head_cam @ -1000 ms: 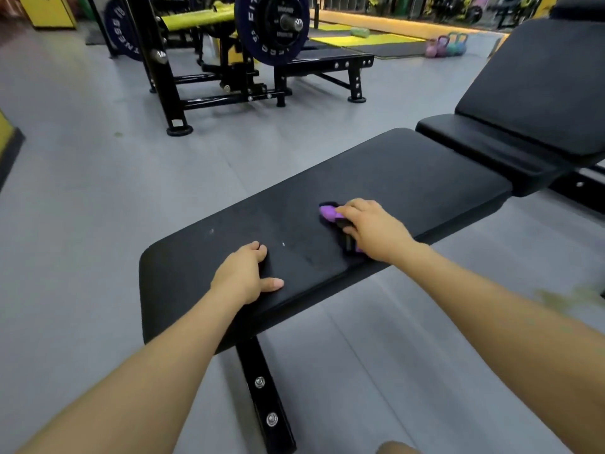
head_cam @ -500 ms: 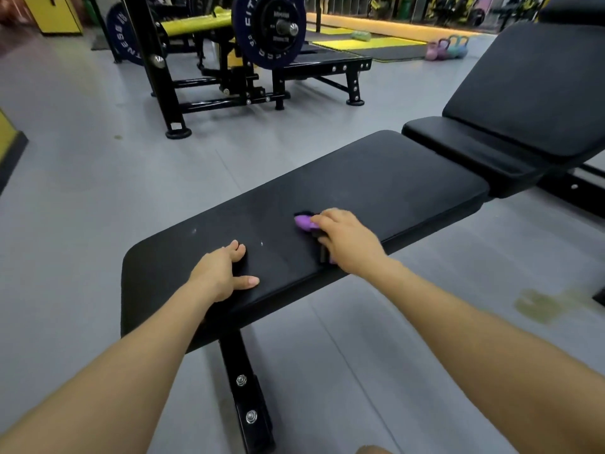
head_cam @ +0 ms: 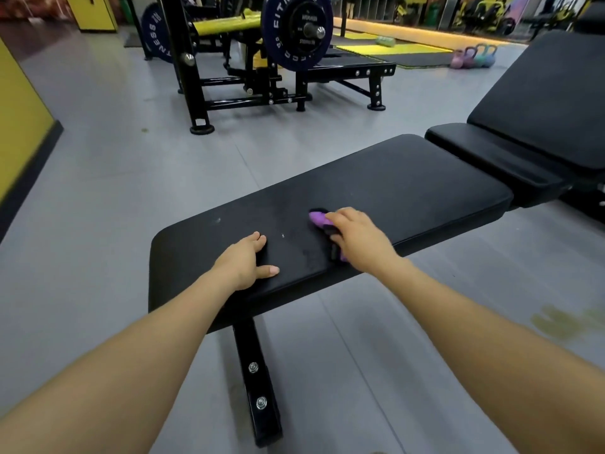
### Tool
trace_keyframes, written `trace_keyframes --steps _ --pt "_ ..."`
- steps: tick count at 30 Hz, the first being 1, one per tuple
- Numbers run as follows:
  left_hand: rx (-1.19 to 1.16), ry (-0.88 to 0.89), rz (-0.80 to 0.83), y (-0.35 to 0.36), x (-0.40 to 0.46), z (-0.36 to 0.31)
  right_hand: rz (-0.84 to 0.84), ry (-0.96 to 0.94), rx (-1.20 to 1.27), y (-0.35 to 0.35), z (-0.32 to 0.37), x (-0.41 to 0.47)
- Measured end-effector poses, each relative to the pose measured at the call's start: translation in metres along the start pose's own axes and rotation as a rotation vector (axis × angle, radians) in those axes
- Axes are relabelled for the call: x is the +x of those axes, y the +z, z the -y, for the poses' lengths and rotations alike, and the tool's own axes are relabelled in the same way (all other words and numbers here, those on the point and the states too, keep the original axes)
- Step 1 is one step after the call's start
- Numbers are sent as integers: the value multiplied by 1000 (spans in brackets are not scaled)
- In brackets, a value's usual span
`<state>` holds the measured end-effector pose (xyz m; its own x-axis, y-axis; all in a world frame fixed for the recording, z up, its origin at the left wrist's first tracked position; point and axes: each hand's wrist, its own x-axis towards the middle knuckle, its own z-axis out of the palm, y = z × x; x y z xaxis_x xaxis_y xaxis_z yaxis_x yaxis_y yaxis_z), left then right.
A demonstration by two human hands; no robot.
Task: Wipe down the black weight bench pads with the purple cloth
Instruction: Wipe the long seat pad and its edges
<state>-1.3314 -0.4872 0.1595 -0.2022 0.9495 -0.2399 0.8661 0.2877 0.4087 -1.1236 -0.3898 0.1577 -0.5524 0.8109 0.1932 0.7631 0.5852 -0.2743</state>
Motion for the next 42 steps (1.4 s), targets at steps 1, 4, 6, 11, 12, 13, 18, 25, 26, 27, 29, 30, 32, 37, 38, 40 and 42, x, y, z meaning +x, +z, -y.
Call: trace_keyframes --steps 1,4,6,11,12,13,18,25,26,27,29,30,32,37,38,40,42 --pt "-6 7 -20 2 -4 2 -38 93 -27 -7 -12 3" --pt "20 5 -122 3 -18 15 -134 275 -88 -8 -8 8" --pt "70 -6 -136 -2 -26 27 -127 231 -60 6 24 1" --pt "55 -107 -33 -15 -33 55 -64 -118 -6 45 99 -36" --pt "37 -116 -5 -14 -33 57 -58 -137 -15 44 98 -31" --pt "26 -119 13 -13 -33 58 -48 -144 -27 42 93 -20" --pt "47 -131 27 -14 -24 59 -29 -125 -178 45 72 65" --pt "68 -143 23 -18 -26 54 -80 -235 -192 49 83 47" --pt "77 -142 23 -19 -26 53 -86 -327 -180 49 87 23" --pt "87 -141 25 -20 -26 53 -79 -392 -160 47 89 5" --pt "92 -143 31 -20 -27 51 -56 -443 -148 48 82 -1" --pt "90 -143 28 -20 -27 50 -34 -440 -145 47 79 10" --pt "79 -143 21 -21 -26 51 -14 -395 -165 48 73 45" --pt "59 -145 23 -21 -28 52 3 -149 -264 50 73 116" --pt "56 -146 23 -21 -27 52 10 -136 -255 51 77 111" --pt "54 -145 27 -21 -27 53 11 -195 -247 49 82 80" --pt "61 -143 23 -22 -27 53 -44 -356 -247 46 85 38"
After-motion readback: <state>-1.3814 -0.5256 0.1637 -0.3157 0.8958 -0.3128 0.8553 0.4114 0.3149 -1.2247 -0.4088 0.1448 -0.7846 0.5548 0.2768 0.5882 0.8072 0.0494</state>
